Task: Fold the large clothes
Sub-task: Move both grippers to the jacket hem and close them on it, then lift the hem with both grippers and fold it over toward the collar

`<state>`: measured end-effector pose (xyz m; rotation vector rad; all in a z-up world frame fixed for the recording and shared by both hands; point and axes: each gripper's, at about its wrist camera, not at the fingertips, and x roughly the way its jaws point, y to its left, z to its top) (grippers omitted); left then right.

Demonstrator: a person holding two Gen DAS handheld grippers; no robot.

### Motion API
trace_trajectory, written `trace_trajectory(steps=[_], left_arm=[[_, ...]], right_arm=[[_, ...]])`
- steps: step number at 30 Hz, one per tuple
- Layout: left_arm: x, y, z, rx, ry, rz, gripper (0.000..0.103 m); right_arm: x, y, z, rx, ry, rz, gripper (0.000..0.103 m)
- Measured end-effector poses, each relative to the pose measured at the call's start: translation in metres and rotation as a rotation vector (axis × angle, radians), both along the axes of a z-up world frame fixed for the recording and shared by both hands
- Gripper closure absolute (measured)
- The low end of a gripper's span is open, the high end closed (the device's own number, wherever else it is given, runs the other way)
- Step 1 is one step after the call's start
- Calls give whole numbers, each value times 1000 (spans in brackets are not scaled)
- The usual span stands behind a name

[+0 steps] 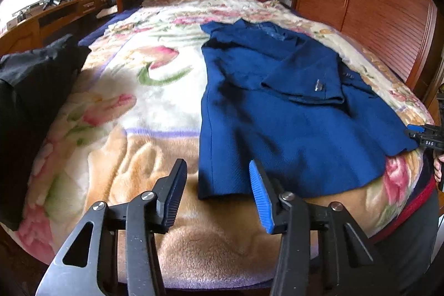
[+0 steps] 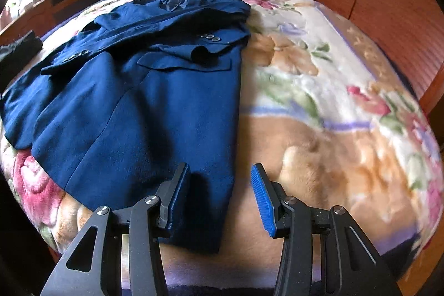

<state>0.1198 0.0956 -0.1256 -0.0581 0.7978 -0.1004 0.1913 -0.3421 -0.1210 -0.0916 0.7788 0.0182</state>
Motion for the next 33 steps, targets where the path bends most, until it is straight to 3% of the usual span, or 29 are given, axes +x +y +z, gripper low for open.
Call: trace_trajectory(steps=[5, 7, 8, 9, 10, 12, 21, 24, 33], left_arm=[[2, -1, -4, -1, 14, 3, 55], [3, -2, -3, -18, 18, -12, 71], [4, -4, -3, -29, 23, -20, 74], [4, -4, -2, -36, 24, -25, 84], [3, -6, 1, -37, 20, -32, 89], [-1, -10, 11, -20, -15, -33, 92], [-31, -28, 101, -18, -221, -88, 95], [-35, -39, 130, 28, -266, -129, 96], [-68, -43, 216, -4, -429, -171, 96]], right_arm=[[-6, -3, -3, 59, 7, 43, 56], [-6, 0, -5, 77, 16, 84, 57], [-7, 3, -5, 76, 17, 99, 61], [-9, 4, -5, 71, 15, 111, 67], [-9, 3, -3, 74, 11, 119, 78], [-11, 1, 2, 91, -7, 136, 90], [-48, -9, 71, 160, -197, 184, 95], [-66, -8, 96, 155, -235, 205, 95], [-148, -16, 164, 188, -415, 242, 95]])
